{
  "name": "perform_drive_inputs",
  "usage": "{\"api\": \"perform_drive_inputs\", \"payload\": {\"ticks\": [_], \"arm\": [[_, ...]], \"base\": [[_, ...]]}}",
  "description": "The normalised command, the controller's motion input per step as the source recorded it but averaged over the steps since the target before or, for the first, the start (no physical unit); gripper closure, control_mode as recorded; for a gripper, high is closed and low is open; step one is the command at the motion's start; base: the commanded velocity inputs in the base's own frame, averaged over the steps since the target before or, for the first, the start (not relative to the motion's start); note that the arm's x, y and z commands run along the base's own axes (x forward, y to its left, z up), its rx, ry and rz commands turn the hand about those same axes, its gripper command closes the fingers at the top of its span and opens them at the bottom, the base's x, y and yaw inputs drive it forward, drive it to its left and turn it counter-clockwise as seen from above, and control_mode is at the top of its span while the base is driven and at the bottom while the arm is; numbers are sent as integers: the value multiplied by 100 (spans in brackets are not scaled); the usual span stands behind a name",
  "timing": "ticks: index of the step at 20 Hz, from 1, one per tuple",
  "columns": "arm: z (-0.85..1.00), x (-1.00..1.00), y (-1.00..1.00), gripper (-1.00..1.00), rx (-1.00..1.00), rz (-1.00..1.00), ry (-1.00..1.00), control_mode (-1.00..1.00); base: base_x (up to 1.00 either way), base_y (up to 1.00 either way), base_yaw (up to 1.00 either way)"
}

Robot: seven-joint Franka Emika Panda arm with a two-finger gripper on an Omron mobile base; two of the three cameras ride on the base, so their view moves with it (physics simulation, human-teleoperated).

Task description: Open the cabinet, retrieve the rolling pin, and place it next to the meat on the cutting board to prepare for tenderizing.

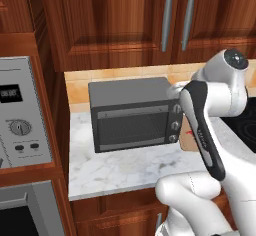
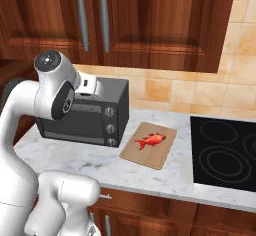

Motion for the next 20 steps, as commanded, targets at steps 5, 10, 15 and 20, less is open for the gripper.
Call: {"api": "perform_drive_inputs", "payload": {"ticks": [5,10,15,20], "arm": [[43,-16,-10,-100,-4,-2,-31,-100],[48,0,0,-100,-3,-3,-25,-100],[55,0,-3,-100,-2,-2,-23,-100],[54,0,-9,-100,-1,0,-24,-100]], "base": [[0,0,0],[0,0,0],[0,0,0],[0,0,0]]}}
